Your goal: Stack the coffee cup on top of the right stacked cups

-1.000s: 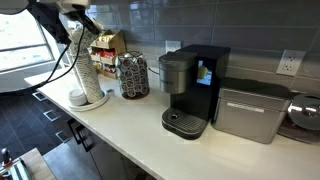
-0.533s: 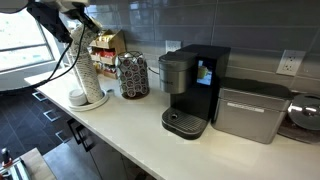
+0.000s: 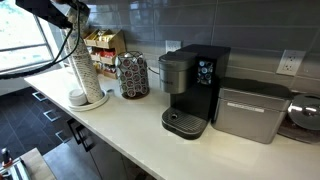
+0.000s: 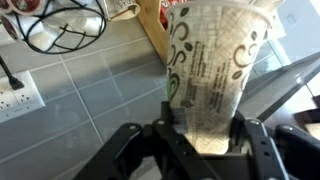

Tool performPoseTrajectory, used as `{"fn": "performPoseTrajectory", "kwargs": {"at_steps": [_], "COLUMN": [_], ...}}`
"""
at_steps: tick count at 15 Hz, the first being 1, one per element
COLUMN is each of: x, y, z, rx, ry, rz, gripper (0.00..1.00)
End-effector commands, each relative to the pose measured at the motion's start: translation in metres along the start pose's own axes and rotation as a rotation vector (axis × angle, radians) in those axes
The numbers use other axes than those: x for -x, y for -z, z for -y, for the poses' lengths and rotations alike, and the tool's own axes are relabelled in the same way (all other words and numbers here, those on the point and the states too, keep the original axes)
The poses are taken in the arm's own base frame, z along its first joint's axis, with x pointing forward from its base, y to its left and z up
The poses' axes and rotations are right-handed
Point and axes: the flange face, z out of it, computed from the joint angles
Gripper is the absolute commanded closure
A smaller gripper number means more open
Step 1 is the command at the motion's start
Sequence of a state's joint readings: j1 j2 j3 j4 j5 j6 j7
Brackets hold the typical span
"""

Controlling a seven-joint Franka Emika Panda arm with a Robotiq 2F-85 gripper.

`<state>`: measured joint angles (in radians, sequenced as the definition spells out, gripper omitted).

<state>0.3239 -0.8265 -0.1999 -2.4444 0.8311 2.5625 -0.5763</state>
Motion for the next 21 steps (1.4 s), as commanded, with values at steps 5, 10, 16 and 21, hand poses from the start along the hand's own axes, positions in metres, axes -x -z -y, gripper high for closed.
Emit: {"fn": "performPoseTrajectory", "kwargs": {"at_steps": [5, 10, 16, 21], "x": [0.003, 0.003, 0.01, 0.016], "y": [0.003, -0.005, -0.012, -0.018], "z": [0.033, 0.041, 0.041, 0.047], "rx": [-0.192, -0.229, -0.257, -0.319], "ry": [0.255, 0.328, 0.387, 0.478], "rz": [-0.119, -0.138, -0.132, -0.158], "gripper": [0.71, 0.46, 0.71, 0.71]}}
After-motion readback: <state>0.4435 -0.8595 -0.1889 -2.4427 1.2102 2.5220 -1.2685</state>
